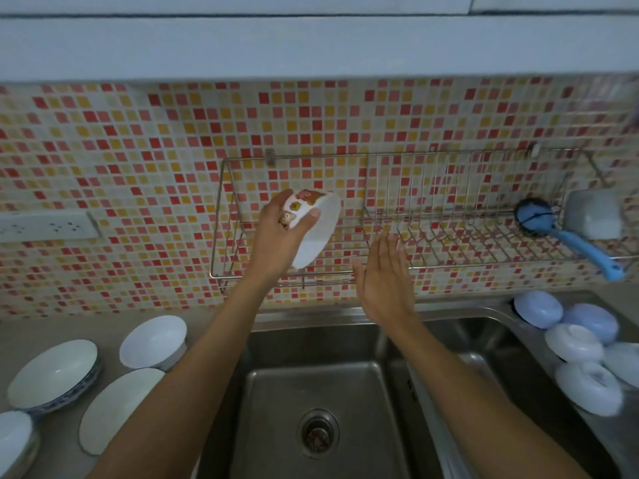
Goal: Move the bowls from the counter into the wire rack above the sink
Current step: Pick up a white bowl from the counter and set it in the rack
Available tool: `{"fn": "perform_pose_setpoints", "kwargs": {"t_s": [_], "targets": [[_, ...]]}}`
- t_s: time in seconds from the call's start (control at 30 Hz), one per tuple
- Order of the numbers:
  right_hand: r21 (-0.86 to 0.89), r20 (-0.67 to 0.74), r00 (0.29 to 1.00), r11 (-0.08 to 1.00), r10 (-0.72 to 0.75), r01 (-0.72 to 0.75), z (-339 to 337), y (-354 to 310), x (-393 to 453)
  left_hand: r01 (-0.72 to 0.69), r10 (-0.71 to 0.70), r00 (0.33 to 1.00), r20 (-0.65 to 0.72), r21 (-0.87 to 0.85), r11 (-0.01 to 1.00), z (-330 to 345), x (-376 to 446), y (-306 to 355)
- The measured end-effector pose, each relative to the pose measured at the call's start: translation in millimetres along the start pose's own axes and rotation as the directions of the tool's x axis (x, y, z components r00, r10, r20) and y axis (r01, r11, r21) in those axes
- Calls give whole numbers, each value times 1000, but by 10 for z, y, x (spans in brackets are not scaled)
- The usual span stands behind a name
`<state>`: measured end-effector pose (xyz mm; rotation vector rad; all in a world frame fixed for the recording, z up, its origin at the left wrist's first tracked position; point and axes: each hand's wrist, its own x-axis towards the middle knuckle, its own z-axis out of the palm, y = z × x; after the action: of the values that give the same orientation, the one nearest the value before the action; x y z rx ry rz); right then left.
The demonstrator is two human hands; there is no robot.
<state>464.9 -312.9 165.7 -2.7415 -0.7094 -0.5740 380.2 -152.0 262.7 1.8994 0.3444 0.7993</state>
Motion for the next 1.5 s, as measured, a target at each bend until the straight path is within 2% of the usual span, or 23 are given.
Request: {"fn": "perform_pose_setpoints", "kwargs": {"t_s": [0.1, 0.17, 0.27, 0.33, 0.4, 0.67, 0.97, 1.07, 1.17, 1.23, 1.37, 1.5], "targets": [[-11, -12, 1000, 1000, 7, -7, 55, -1, 9, -245, 229, 967, 111, 160, 956, 195, 116, -49], [-11, -29, 1000, 1000, -4, 3, 70, 9, 13, -348, 297, 931, 215, 270, 898, 330, 199, -166], [6, -66, 997, 1000, -26, 26, 72, 15, 2, -455, 307, 883, 356, 483, 748, 501, 314, -394], [7, -79, 997, 1000, -24, 25, 64, 8, 3, -524, 292, 840, 457, 544, 656, 579, 362, -499], [5, -83, 996, 1000, -26, 26, 59, -2, 5, -559, 280, 813, 510, 552, 619, 637, 396, -562], [34, -127, 992, 999, -2, 6, 64, -15, 0, -515, 244, 840, 484, 573, 638, 715, 423, -620], [65, -140, 990, 998, 8, 1, 82, -12, -5, -446, 193, 847, 495, 464, 765, 656, 287, -684], [60, -141, 990, 998, 9, -1, 67, -16, -7, -417, 222, 880, 420, 460, 784, 578, 183, -644], [52, -139, 990, 999, 4, 3, 70, -11, -11, -451, 287, 883, 372, 498, 741, 461, 11, -692], [62, -140, 990, 998, 6, 2, 79, -11, -7, -499, 281, 857, 433, 555, 666, 416, -54, -716], [68, -138, 990, 998, 7, 2, 93, -5, -2, -444, 57, 845, 532, 639, 628, 465, 36, -670], [36, -119, 993, 999, -5, 10, 93, -3, -3, -465, -33, 816, 578, 688, 557, 557, 194, -625]]}}
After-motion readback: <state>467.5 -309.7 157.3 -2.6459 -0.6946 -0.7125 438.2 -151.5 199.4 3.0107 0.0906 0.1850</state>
